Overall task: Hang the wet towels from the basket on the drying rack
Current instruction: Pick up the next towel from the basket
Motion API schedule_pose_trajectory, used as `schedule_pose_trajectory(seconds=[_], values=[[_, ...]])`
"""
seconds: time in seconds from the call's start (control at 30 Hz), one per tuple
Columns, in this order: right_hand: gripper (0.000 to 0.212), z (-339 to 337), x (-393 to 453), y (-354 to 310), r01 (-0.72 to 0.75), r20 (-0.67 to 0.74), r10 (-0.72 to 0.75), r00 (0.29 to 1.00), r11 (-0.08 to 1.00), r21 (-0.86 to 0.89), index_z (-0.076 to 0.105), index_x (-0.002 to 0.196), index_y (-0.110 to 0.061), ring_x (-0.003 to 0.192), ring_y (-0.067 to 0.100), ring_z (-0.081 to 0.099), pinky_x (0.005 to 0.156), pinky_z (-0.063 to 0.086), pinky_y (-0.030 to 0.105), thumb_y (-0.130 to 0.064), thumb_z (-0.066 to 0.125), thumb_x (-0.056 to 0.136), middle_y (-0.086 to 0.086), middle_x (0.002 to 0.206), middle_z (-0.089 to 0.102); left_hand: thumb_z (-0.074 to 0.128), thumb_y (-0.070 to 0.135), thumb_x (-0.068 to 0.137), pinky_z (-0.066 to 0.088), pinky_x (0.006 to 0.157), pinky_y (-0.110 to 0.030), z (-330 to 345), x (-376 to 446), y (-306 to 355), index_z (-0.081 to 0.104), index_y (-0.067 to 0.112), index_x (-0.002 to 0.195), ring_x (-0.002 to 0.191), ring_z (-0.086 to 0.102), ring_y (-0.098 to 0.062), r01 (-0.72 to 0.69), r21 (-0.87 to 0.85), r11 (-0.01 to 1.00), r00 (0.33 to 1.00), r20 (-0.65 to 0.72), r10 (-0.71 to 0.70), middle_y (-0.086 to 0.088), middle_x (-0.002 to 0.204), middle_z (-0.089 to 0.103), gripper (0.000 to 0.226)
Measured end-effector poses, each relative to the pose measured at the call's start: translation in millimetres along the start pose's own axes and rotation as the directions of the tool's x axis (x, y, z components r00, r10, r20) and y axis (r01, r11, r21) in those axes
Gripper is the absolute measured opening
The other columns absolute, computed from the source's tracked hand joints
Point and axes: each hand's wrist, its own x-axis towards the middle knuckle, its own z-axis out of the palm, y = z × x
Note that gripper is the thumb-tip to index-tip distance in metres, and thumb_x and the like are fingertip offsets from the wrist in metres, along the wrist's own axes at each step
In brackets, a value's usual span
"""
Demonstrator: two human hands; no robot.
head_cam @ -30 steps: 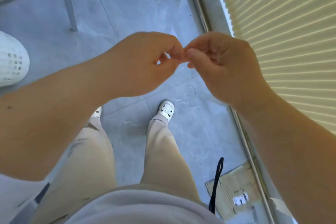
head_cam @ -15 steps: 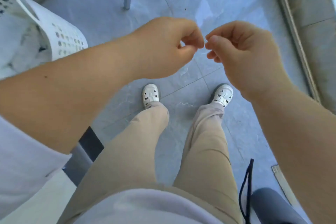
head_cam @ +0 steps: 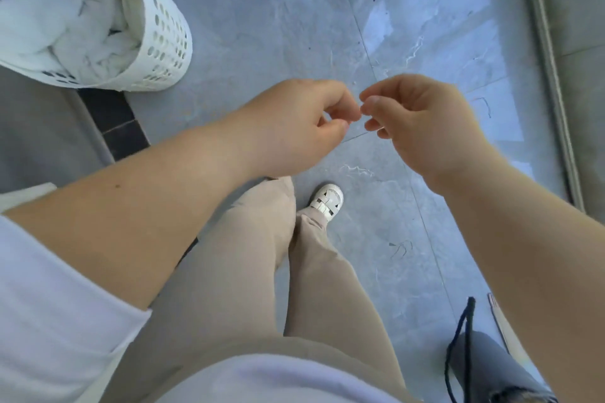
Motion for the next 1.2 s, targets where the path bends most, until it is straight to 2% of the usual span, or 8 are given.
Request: schedule_pose_trajectory(seconds=[0.17, 0.33, 0.43, 0.53, 0.8, 0.9, 1.0, 1.2], values=[[0.017, 34, -22, -35, 0.009, 0.019, -0.008, 1.0, 0.999, -0.051, 0.066, 0.075, -0.032, 0.08, 0.021, 0.069, 0.08, 0.056, 0.045, -0.021, 0.058, 0.085, 0.0, 0.076, 0.071, 0.051, 0.019, 0.09, 0.032, 0.063, 0.001, -27, -29, -22, 0.062, 0.025, 0.106, 0.074, 0.051, 0.001, -0.057, 0.023, 0.998, 0.996, -0.061, 0.058, 0.02, 0.082, 0.052, 0.021], [0.016, 88, -19, -85, -0.016, -0.009, 0.016, 1.0, 1.0, -0.021, 0.068, 0.076, -0.028, 0.06, -0.004, 0.063, 0.081, 0.055, 0.04, -0.018, 0.059, 0.085, -0.005, 0.07, 0.069, 0.05, 0.017, 0.09, 0.035, 0.069, -0.006, -77, -47, -75, 0.062, 0.022, 0.107, 0.084, 0.052, -0.004, -0.12, 0.012, 0.993, 0.991, -0.06, 0.121, 0.016, 0.093, 0.054, 0.021], [0.018, 145, -4, -121, -0.071, -0.006, 0.071, 0.997, 0.997, 0.012, 0.067, 0.075, -0.027, 0.063, 0.002, 0.065, 0.083, 0.055, 0.043, -0.015, 0.059, 0.085, -0.002, 0.071, 0.069, 0.049, 0.019, 0.091, 0.036, 0.068, -0.008, -125, -61, -127, 0.061, 0.023, 0.109, 0.086, 0.052, -0.004, -0.118, 0.017, 0.993, 0.991, -0.067, 0.119, 0.016, 0.095, 0.053, 0.022], [0.019, 221, 16, -171, -0.119, 0.057, 0.117, 0.991, 0.992, 0.032, 0.066, 0.073, -0.027, 0.071, 0.013, 0.067, 0.085, 0.055, 0.046, -0.014, 0.059, 0.085, 0.001, 0.075, 0.07, 0.048, 0.02, 0.092, 0.034, 0.063, -0.006, -196, -90, -202, 0.06, 0.023, 0.111, 0.086, 0.049, -0.004, 0.004, 0.03, 1.0, 0.994, -0.107, -0.001, 0.017, 0.092, 0.053, 0.023], [0.011, 327, 91, -259, -0.088, 0.178, 0.093, 0.98, 0.995, -0.04, 0.065, 0.088, -0.028, 0.086, 0.016, 0.067, 0.085, 0.057, 0.039, -0.021, 0.057, 0.088, -0.003, 0.08, 0.067, 0.044, 0.023, 0.09, 0.043, 0.09, -0.029, -296, -72, -358, 0.058, 0.024, 0.112, 0.109, 0.053, -0.018, 0.375, 0.032, 0.926, 0.913, -0.185, -0.363, 0.003, 0.125, 0.056, 0.025], [0.014, 350, 128, -250, -0.139, 0.155, 0.137, 0.978, 0.99, -0.002, 0.066, 0.084, -0.028, 0.079, 0.015, 0.067, 0.083, 0.057, 0.042, -0.019, 0.056, 0.086, -0.003, 0.078, 0.067, 0.045, 0.024, 0.089, 0.043, 0.09, -0.033, -289, -42, -408, 0.057, 0.023, 0.114, 0.111, 0.051, -0.025, 0.508, 0.036, 0.861, 0.846, -0.211, -0.49, -0.004, 0.131, 0.045, 0.028], [0.014, 374, 164, -226, -0.176, 0.18, 0.176, 0.968, 0.984, -0.012, 0.065, 0.085, -0.028, 0.081, 0.017, 0.067, 0.082, 0.057, 0.04, -0.018, 0.055, 0.087, -0.002, 0.081, 0.067, 0.047, 0.023, 0.086, 0.039, 0.098, -0.04, -273, -18, -460, 0.053, 0.025, 0.122, 0.12, 0.04, -0.031, 0.637, 0.273, 0.721, 0.771, -0.22, -0.598, -0.008, 0.135, 0.037, 0.037], [0.019, 415, 195, -184, -0.249, 0.241, 0.245, 0.939, 0.968, -0.015, 0.063, 0.08, -0.029, 0.074, 0.015, 0.065, 0.076, 0.055, 0.035, -0.015, 0.052, 0.088, -0.002, 0.081, 0.066, 0.051, 0.019, 0.08, 0.028, 0.102, -0.042, -256, 10, -528, 0.035, 0.023, 0.133, 0.125, 0.03, -0.032, 0.66, 0.562, 0.498, 0.732, -0.331, -0.595, -0.011, 0.137, 0.032, 0.056]])
